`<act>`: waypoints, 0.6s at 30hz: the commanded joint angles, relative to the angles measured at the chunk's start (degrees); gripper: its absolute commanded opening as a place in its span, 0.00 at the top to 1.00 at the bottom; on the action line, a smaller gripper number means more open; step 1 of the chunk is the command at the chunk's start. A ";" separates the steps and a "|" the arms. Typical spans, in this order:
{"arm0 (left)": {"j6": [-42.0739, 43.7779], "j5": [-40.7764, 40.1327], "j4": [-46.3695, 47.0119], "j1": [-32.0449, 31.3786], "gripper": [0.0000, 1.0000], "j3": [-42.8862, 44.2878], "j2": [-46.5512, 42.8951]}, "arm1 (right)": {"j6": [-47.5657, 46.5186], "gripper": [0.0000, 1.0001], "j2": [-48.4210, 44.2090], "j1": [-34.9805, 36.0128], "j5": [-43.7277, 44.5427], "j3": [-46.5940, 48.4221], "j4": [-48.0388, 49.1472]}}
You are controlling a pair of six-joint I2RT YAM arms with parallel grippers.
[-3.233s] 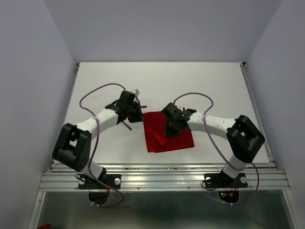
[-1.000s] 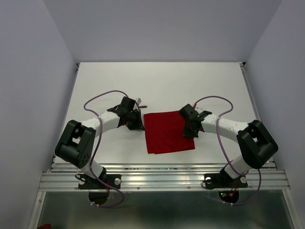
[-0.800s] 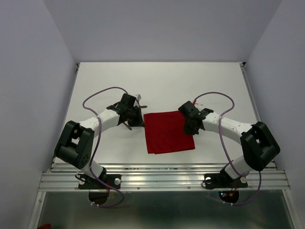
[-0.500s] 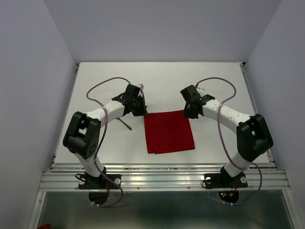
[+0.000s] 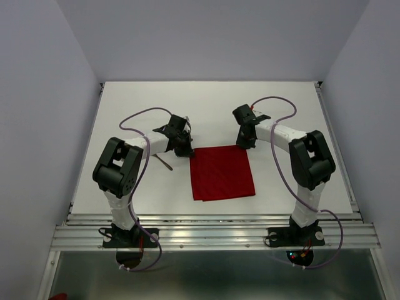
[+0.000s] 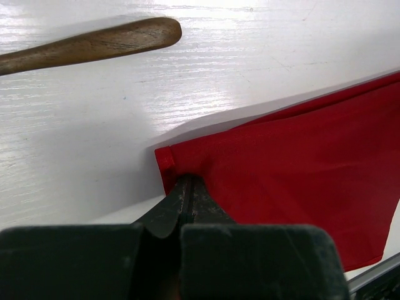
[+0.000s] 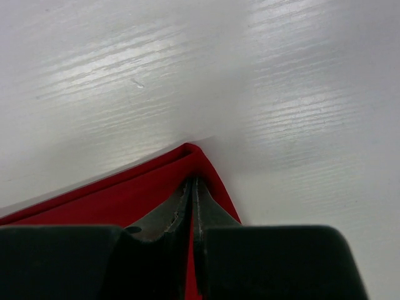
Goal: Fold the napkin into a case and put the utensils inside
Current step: Smooth out the square-folded napkin at the center of the board.
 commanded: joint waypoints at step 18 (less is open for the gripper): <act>4.07 6.93 -1.25 -0.44 1.00 -0.41 -3.37 | -3.91 0.91 1.79 -1.90 -1.89 6.26 -0.50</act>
